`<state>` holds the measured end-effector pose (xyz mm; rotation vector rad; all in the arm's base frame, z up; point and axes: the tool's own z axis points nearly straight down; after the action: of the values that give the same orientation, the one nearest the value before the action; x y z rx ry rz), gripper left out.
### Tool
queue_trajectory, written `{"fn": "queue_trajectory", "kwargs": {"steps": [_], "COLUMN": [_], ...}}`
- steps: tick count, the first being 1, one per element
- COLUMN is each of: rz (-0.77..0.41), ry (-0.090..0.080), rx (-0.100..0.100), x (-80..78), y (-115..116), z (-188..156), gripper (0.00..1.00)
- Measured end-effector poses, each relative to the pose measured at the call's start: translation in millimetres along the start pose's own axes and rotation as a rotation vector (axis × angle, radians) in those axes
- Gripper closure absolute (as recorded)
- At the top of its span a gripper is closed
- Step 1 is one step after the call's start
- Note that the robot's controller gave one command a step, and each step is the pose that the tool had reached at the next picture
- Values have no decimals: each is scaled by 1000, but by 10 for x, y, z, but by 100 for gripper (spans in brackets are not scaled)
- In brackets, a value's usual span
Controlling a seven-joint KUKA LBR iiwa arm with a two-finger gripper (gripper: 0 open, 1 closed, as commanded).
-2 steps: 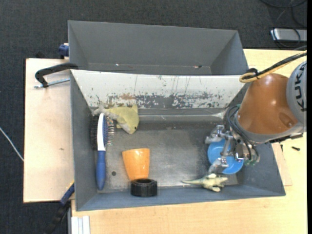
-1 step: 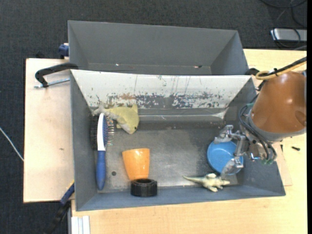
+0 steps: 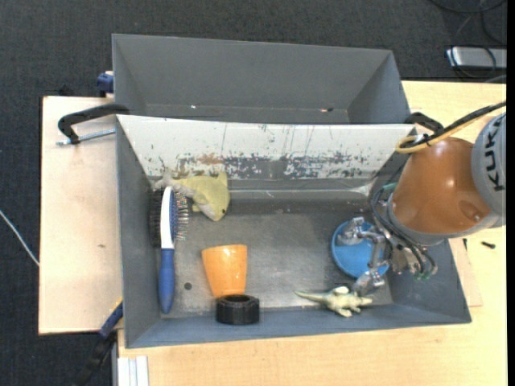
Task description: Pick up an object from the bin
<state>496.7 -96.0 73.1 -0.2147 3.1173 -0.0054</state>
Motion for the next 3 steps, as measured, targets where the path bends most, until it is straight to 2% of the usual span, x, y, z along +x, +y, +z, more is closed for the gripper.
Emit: {"fn": "queue_trajectory", "kwargs": {"steps": [1,2,3], "rz": [2,5,8], "ry": [9,8,4], "rx": [-3,0,0], "x": [-20,-27,-61], "y": [-7,-27,-43], "z": [-20,-44,-216], "gripper": [0,100,100]}}
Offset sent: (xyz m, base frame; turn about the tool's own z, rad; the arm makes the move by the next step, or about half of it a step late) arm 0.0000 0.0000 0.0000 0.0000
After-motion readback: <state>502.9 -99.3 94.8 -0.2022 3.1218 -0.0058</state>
